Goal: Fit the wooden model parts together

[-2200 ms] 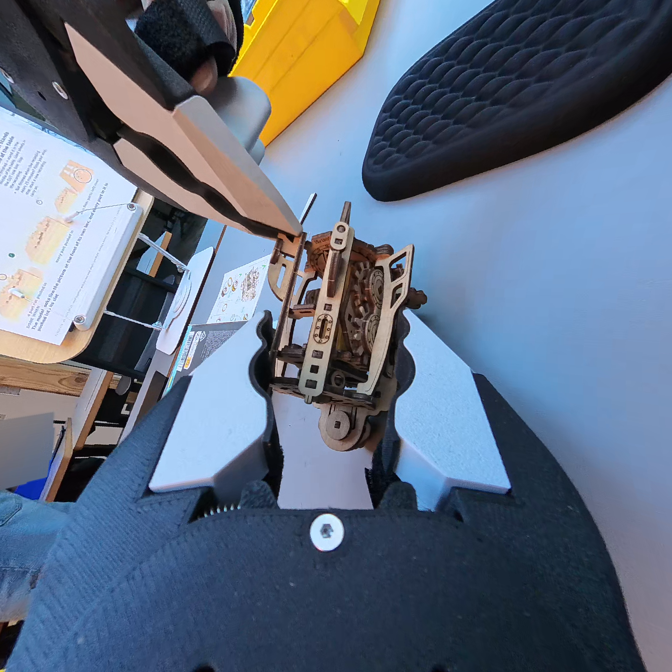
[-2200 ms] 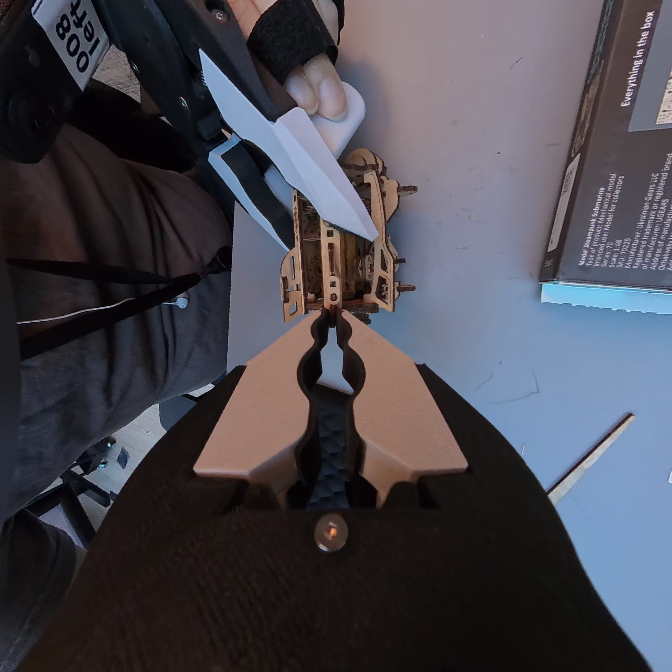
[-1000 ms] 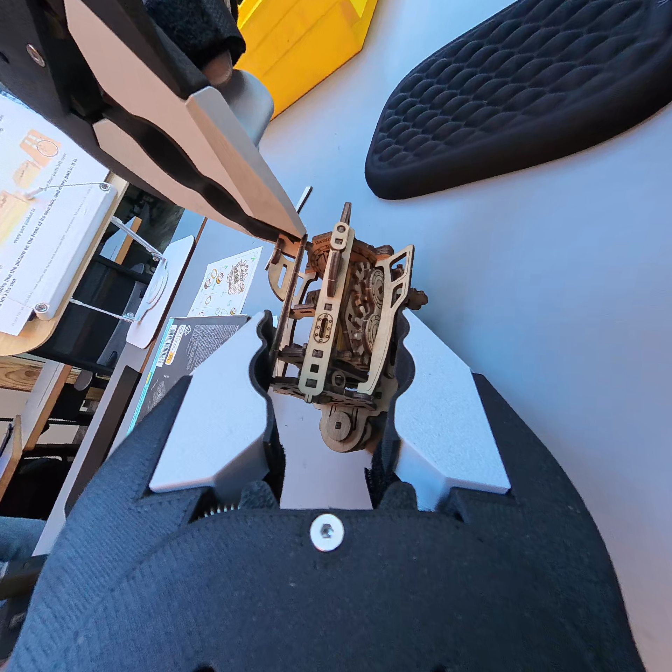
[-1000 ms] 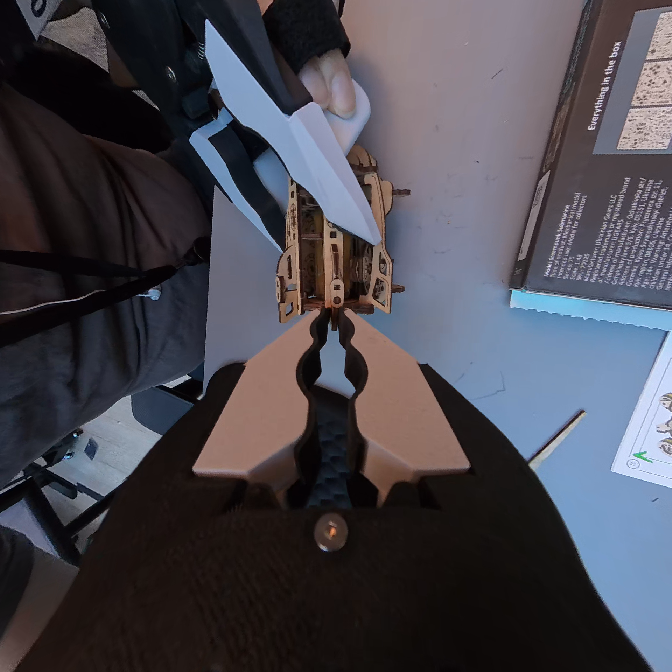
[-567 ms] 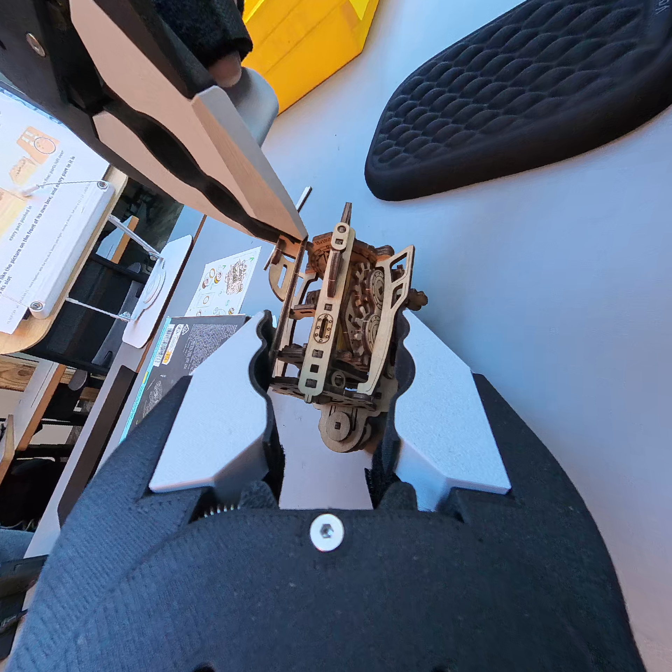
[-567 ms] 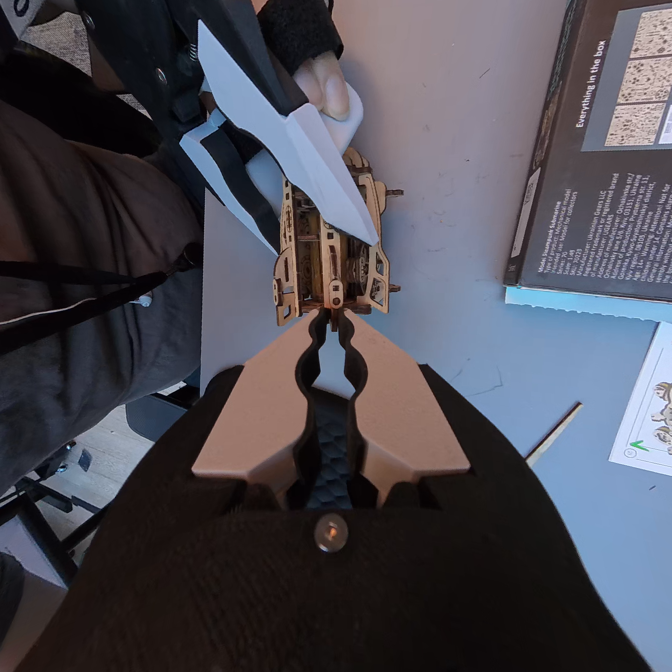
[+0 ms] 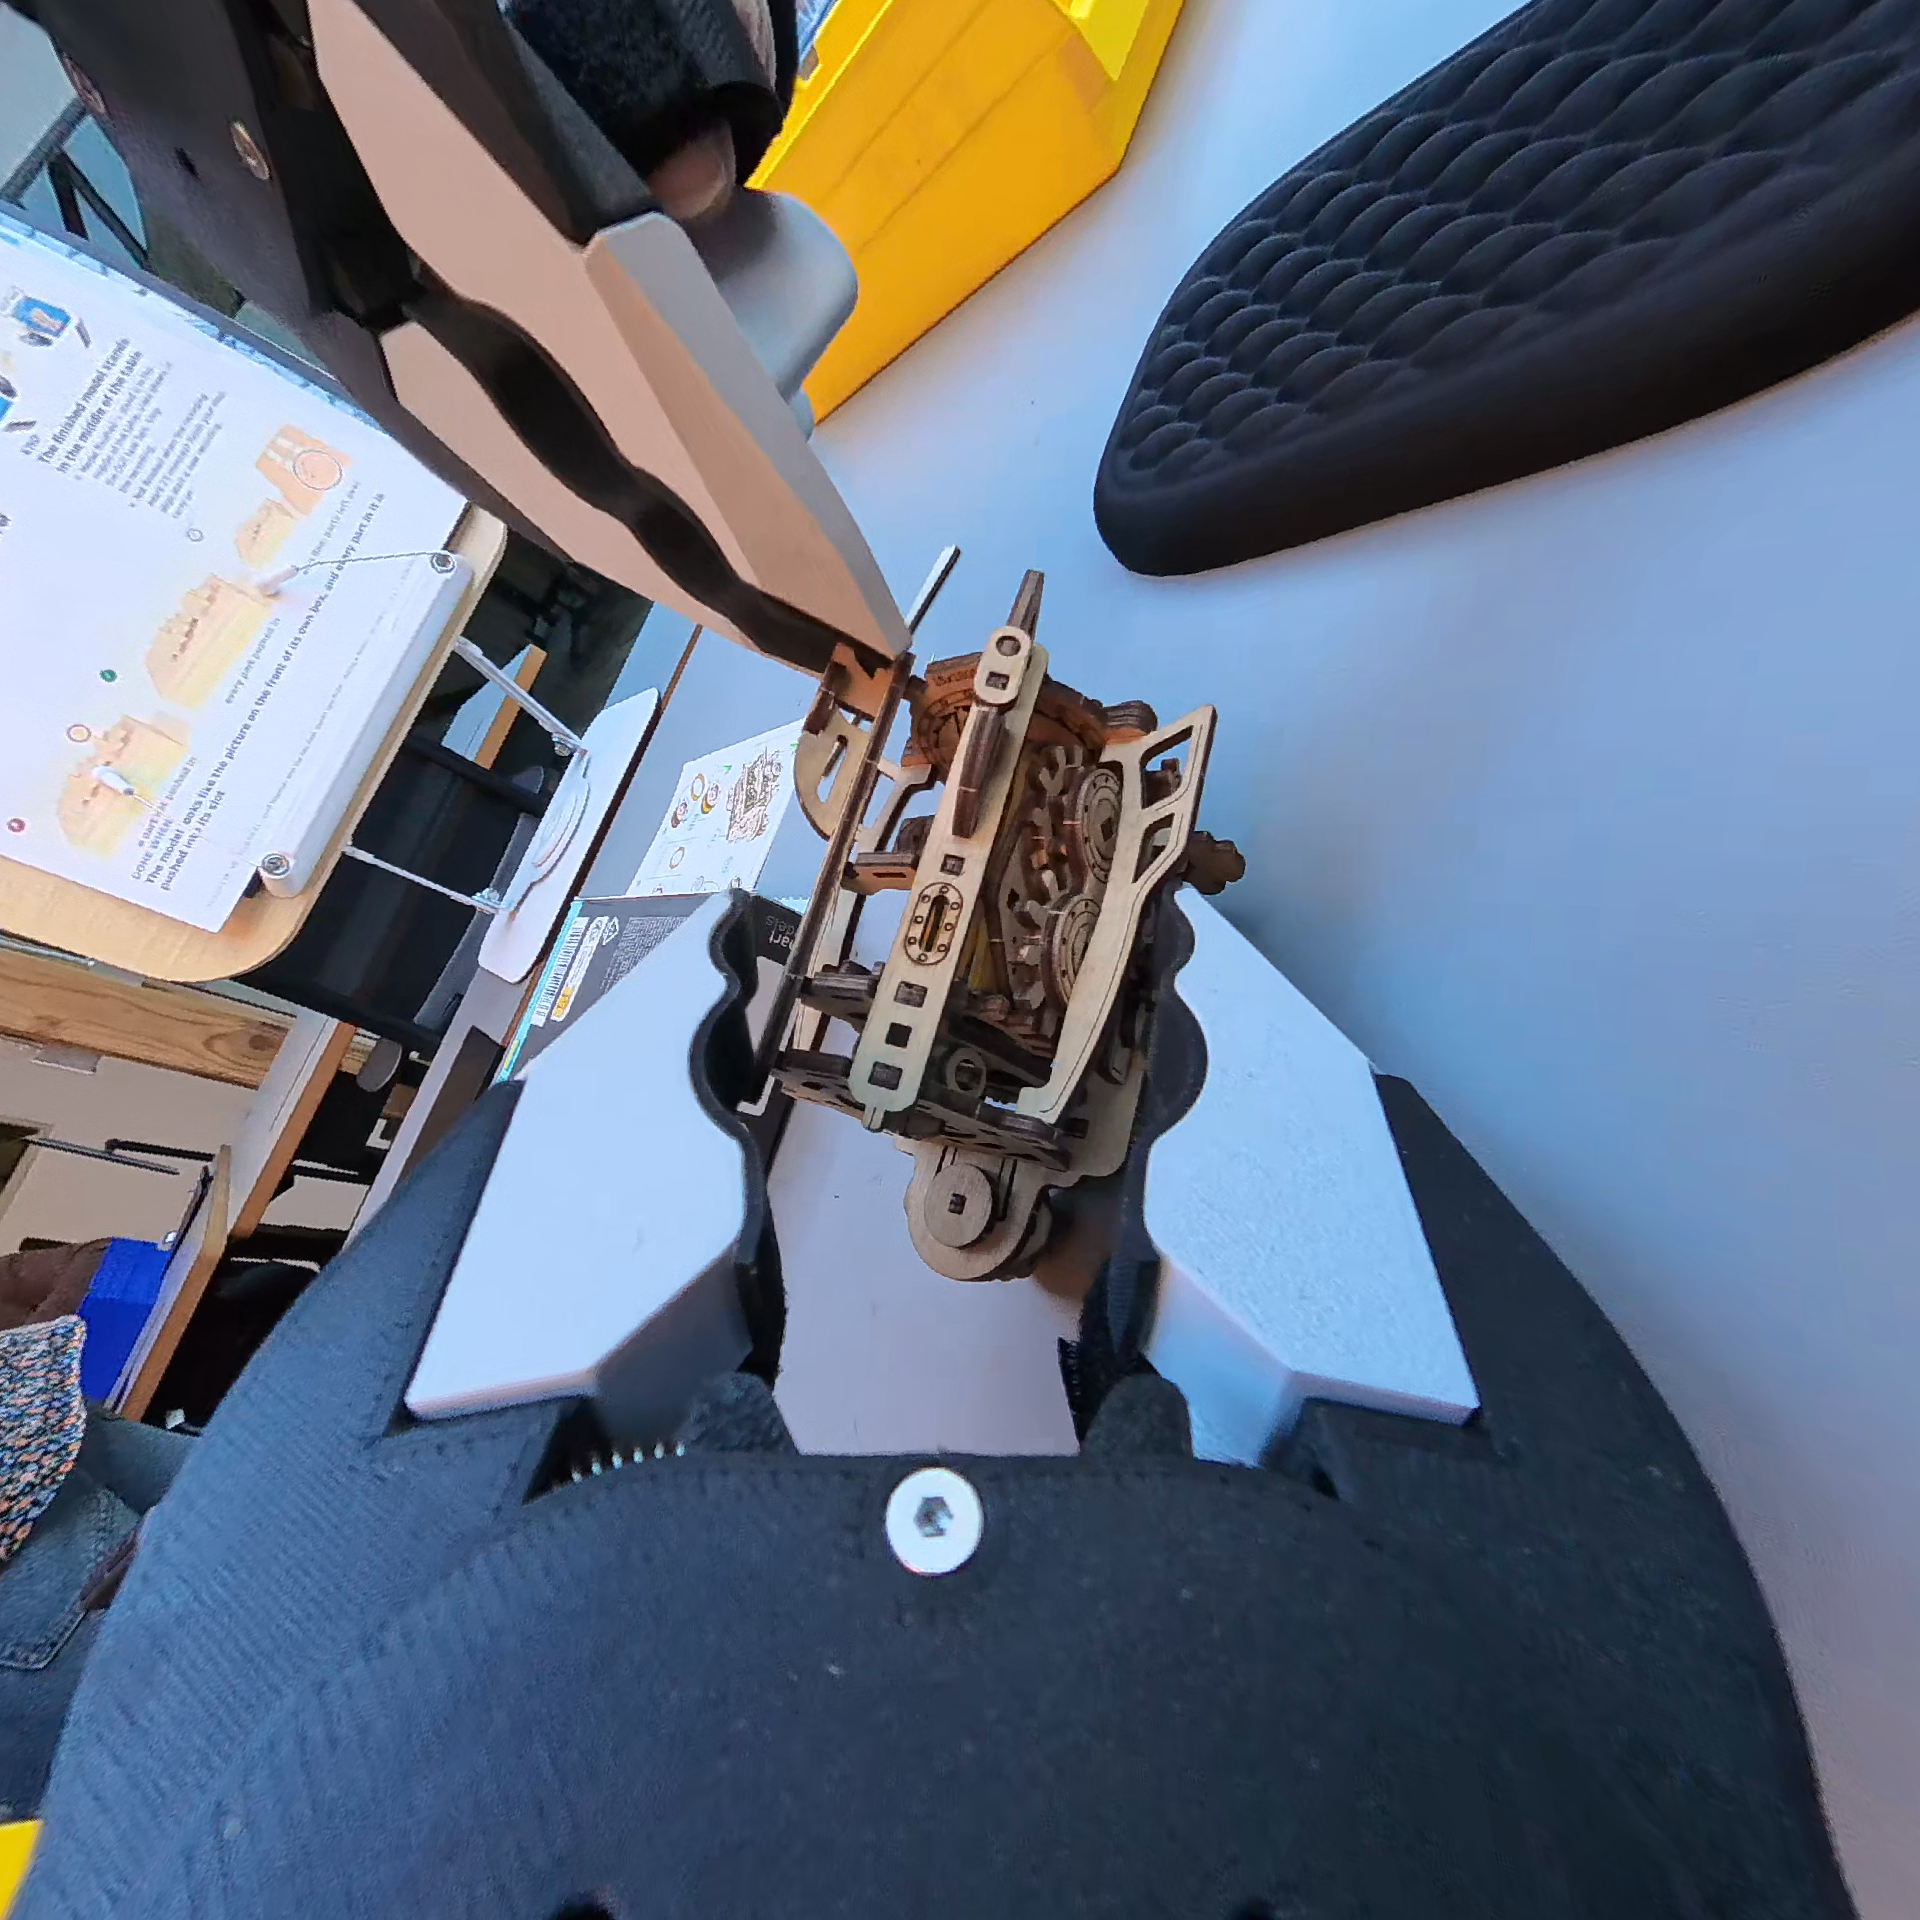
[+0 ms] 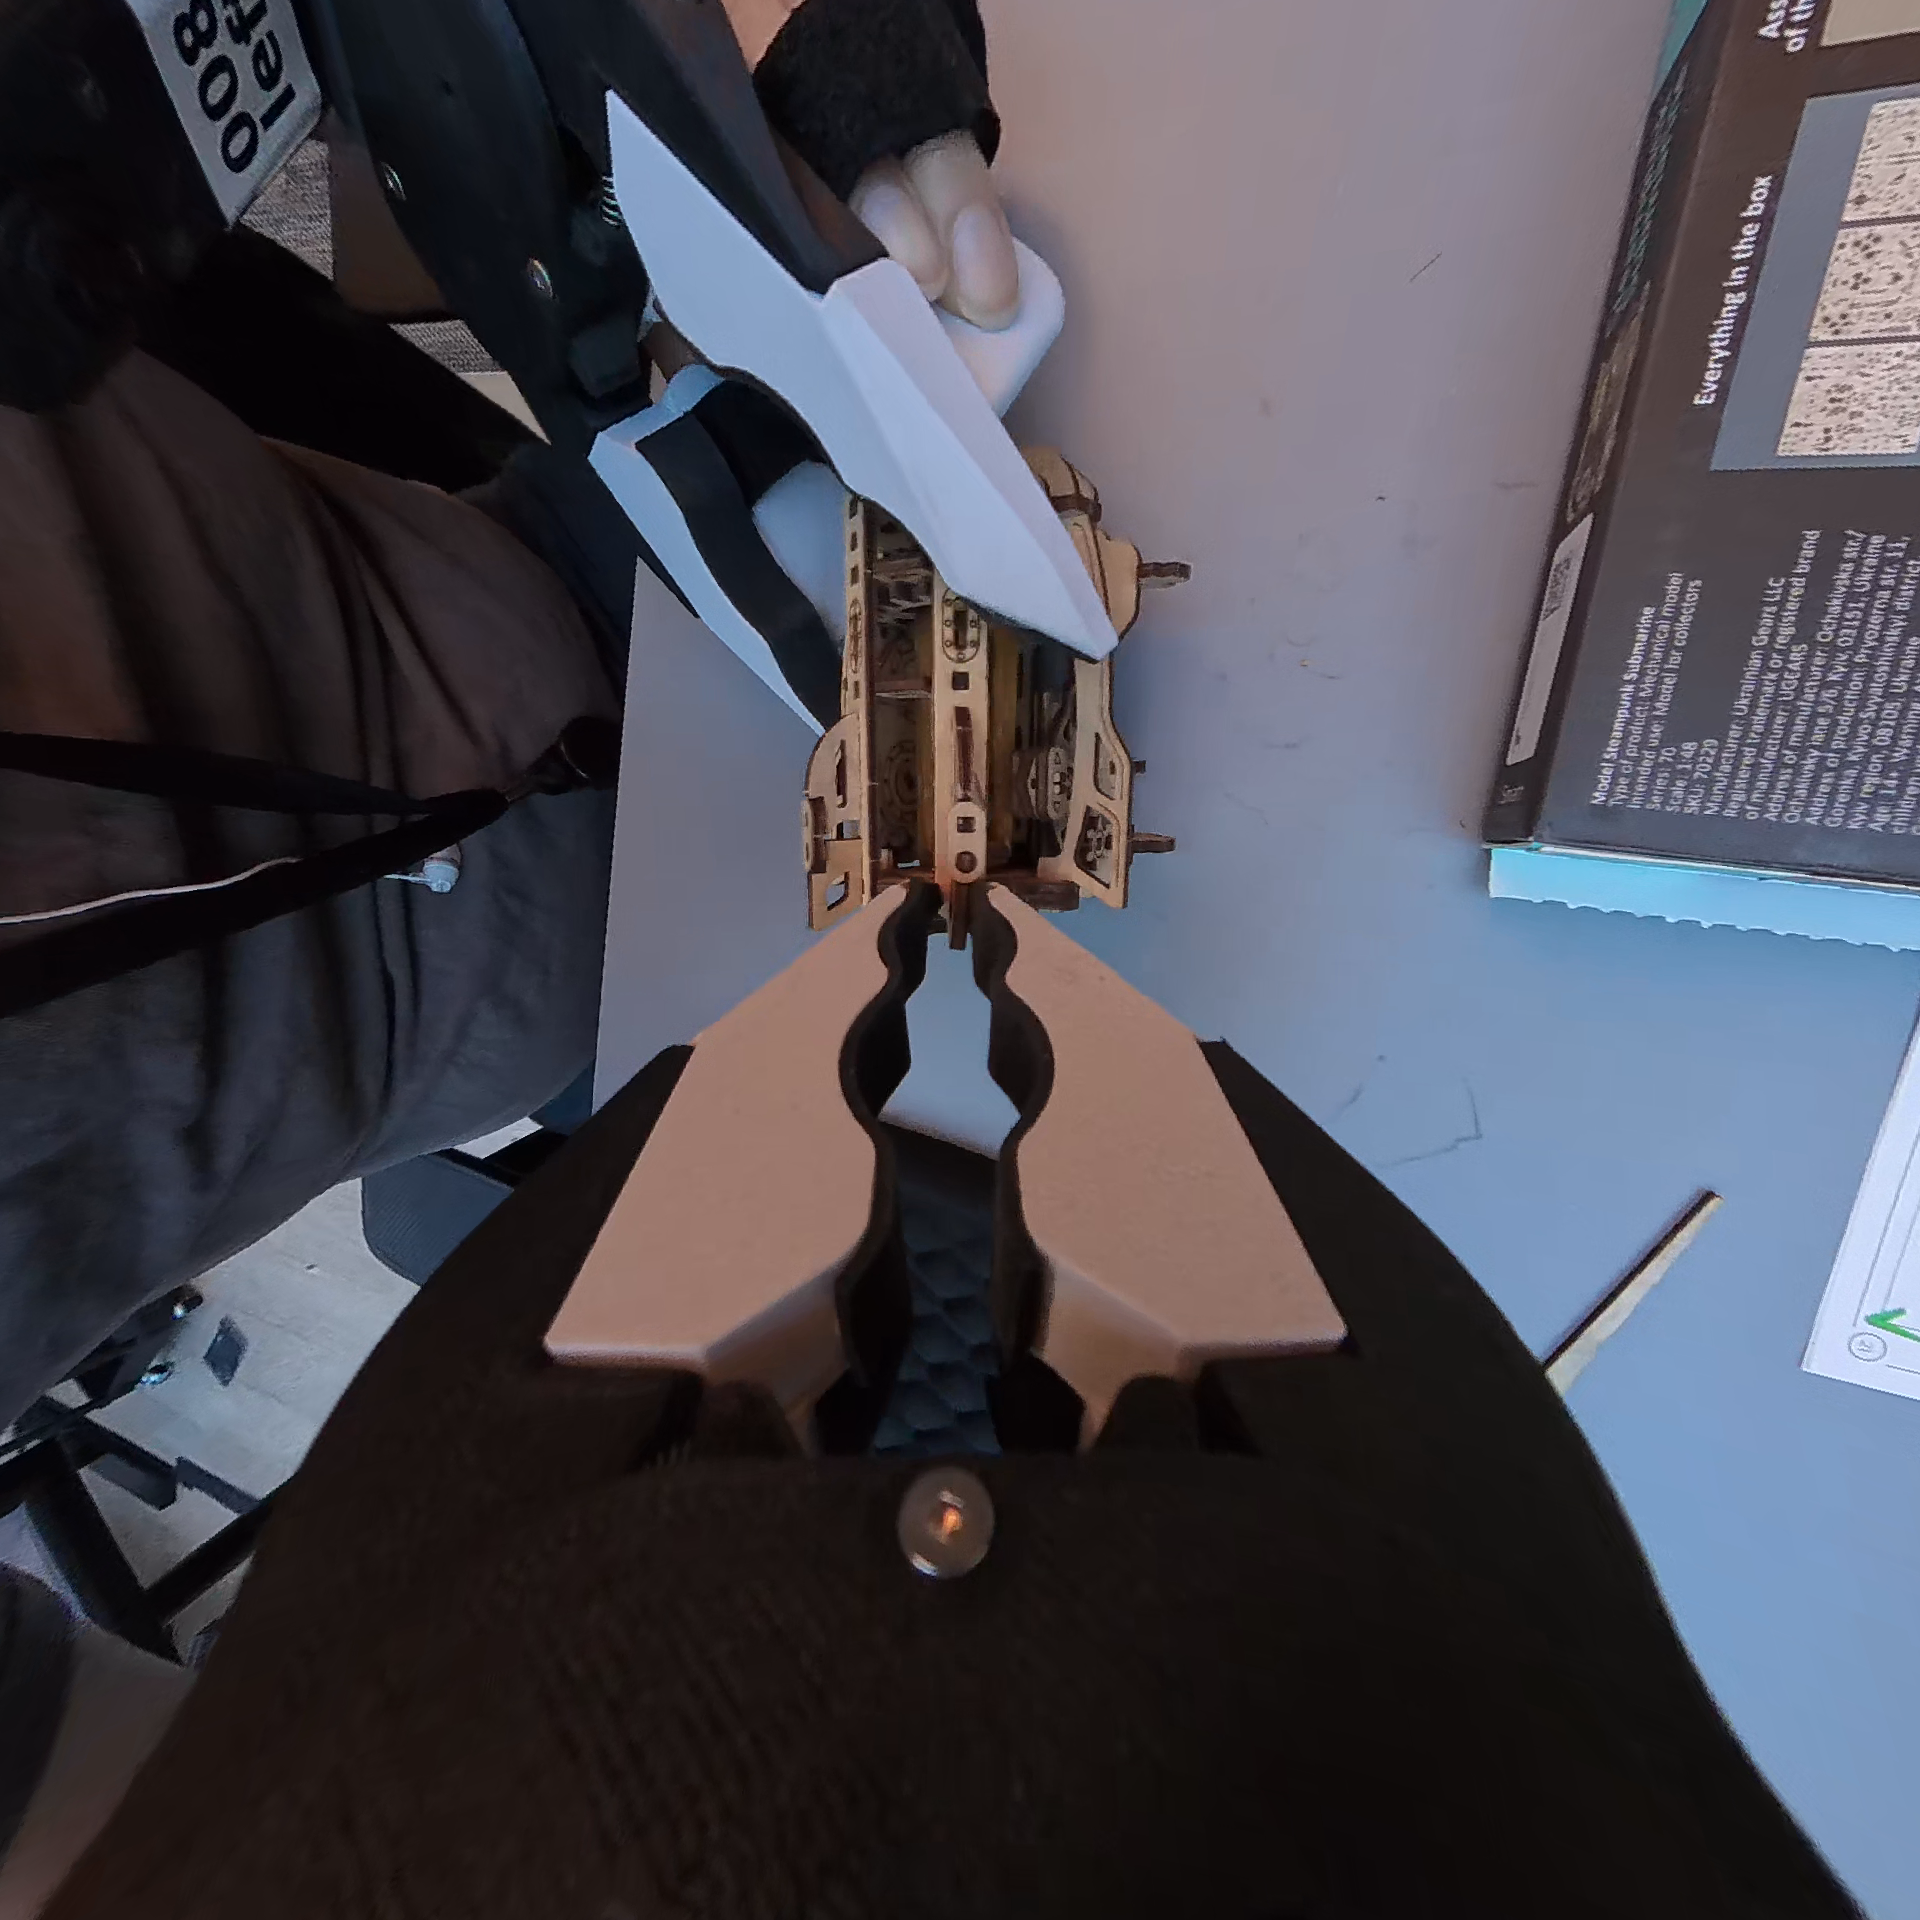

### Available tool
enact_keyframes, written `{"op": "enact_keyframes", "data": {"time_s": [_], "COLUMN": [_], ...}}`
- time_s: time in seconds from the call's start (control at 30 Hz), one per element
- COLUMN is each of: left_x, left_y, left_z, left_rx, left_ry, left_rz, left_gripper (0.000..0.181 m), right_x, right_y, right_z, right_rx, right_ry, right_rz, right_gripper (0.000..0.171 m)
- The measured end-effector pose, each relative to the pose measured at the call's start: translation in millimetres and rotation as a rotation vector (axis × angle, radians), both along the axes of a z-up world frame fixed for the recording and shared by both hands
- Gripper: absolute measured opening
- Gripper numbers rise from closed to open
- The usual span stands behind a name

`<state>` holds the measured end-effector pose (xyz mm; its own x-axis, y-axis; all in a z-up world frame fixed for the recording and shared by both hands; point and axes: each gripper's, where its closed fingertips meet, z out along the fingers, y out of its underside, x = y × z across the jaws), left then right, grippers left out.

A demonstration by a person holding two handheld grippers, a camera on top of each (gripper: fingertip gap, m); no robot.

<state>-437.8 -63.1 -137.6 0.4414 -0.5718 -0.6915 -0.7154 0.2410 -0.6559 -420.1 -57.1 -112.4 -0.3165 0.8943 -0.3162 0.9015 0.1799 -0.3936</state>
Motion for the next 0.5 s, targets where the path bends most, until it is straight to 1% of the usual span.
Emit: {"op": "enact_keyframes", "data": {"time_s": [0.17,0.33,0.43,0.5], "left_x": [-1,-3,-5,-6], "left_y": [1,1,0,-1], "left_z": [1,1,1,1], "left_rx": [0.015,0.015,0.016,0.025], "left_ry": [-0.009,-0.018,-0.023,-0.026], "left_rz": [0.011,0.021,0.026,0.029], "left_gripper": [0.078,0.082,0.084,0.082], "right_x": [0,-4,-7,-10], "right_y": [-1,2,2,2], "right_z": [1,1,4,10], "right_rx": [0.016,0.035,0.036,0.038], "right_ry": [0.03,0.079,0.127,0.191], "right_rz": [-0.003,-0.024,-0.032,-0.039], "right_gripper": [0.015,0.028,0.034,0.035]}}
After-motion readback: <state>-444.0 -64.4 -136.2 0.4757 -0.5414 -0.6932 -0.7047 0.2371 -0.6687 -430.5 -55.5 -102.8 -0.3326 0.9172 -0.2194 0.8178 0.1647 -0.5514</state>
